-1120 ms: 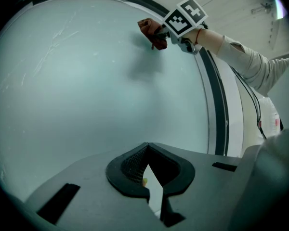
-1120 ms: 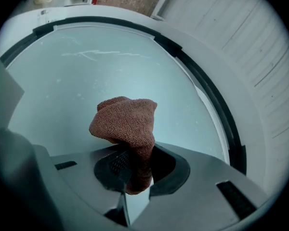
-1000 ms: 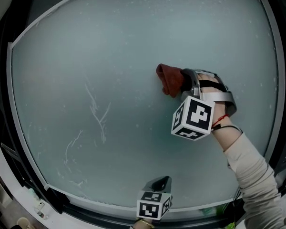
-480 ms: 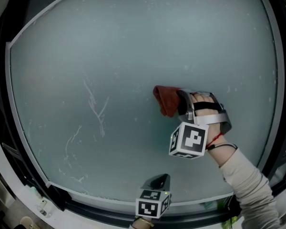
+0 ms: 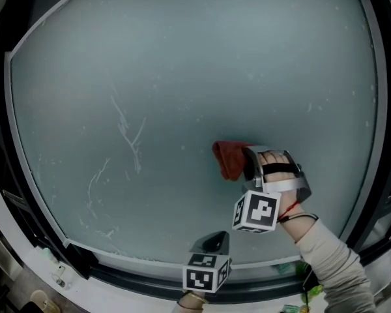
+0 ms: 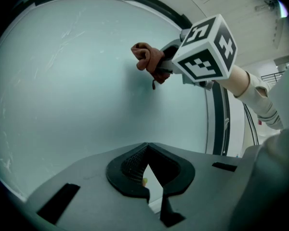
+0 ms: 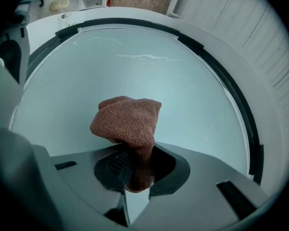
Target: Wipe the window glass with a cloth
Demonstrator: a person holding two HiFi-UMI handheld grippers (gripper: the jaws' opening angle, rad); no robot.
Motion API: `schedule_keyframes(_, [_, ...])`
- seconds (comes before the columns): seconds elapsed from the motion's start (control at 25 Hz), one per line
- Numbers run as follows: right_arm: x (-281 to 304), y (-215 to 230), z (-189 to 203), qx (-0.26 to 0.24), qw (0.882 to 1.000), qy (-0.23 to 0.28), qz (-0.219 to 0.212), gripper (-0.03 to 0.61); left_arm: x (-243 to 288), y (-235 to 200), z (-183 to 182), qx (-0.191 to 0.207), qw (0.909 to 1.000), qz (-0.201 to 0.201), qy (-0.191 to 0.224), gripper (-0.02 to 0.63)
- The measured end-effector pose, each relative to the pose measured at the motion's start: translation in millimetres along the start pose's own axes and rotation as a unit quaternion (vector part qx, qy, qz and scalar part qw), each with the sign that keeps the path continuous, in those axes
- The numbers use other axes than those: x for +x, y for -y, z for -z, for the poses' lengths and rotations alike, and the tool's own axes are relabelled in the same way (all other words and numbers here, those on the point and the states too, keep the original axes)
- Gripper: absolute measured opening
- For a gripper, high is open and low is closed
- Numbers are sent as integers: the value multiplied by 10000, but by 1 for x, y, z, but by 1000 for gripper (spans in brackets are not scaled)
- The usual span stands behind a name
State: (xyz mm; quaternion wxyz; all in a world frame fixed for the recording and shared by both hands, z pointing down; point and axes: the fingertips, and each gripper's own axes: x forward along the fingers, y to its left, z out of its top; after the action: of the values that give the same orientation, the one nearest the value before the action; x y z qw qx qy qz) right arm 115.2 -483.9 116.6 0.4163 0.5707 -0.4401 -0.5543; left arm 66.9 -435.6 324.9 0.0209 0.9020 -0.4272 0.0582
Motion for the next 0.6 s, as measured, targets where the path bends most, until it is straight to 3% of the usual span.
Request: schedule_keyframes(0.6, [-45, -173, 21, 142, 9921, -188, -1234, 48, -13, -17, 11, -103, 9995, -296, 4, 5])
